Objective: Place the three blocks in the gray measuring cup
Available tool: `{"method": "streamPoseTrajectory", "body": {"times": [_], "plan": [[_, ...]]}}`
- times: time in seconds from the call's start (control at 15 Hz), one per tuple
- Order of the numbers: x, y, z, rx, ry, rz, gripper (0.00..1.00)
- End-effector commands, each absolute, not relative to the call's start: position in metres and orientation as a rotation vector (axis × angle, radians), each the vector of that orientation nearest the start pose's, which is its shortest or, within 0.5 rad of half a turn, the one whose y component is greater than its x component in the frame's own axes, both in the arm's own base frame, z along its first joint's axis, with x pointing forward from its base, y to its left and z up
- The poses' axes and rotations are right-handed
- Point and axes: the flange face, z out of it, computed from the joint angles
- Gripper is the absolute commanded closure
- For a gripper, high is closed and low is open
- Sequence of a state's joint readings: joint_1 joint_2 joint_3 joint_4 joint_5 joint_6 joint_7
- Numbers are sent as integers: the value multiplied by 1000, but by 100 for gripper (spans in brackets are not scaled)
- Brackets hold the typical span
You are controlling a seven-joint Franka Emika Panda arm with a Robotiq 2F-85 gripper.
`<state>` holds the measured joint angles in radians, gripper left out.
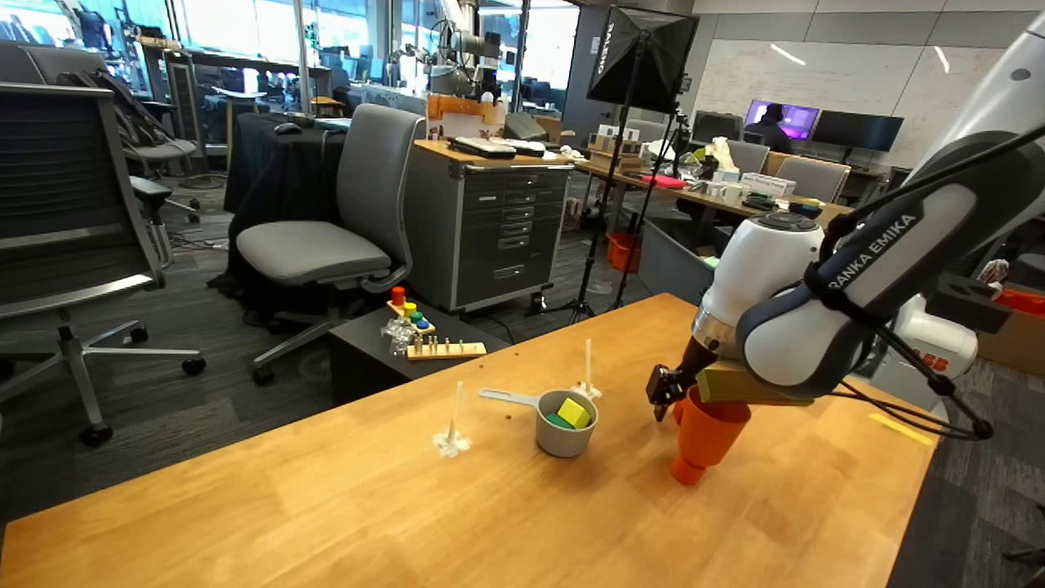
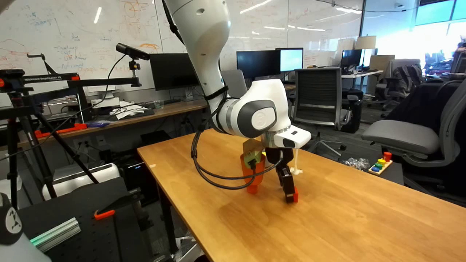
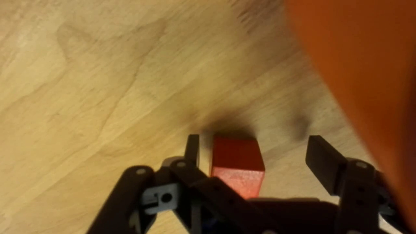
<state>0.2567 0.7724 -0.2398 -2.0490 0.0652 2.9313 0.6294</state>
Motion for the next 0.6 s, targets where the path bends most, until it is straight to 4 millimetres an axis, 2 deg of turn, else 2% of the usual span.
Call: {"method": "streamPoseTrajectory", "body": {"times": [0.0, 0.2, 0.4, 0.53], "plan": [[585, 2, 81, -3077, 930, -309, 40], [585, 3, 81, -3080, 923, -309, 66], [586, 4, 81, -3084, 915, -311, 86], [587, 7, 83, -3091, 905, -313, 86]]}}
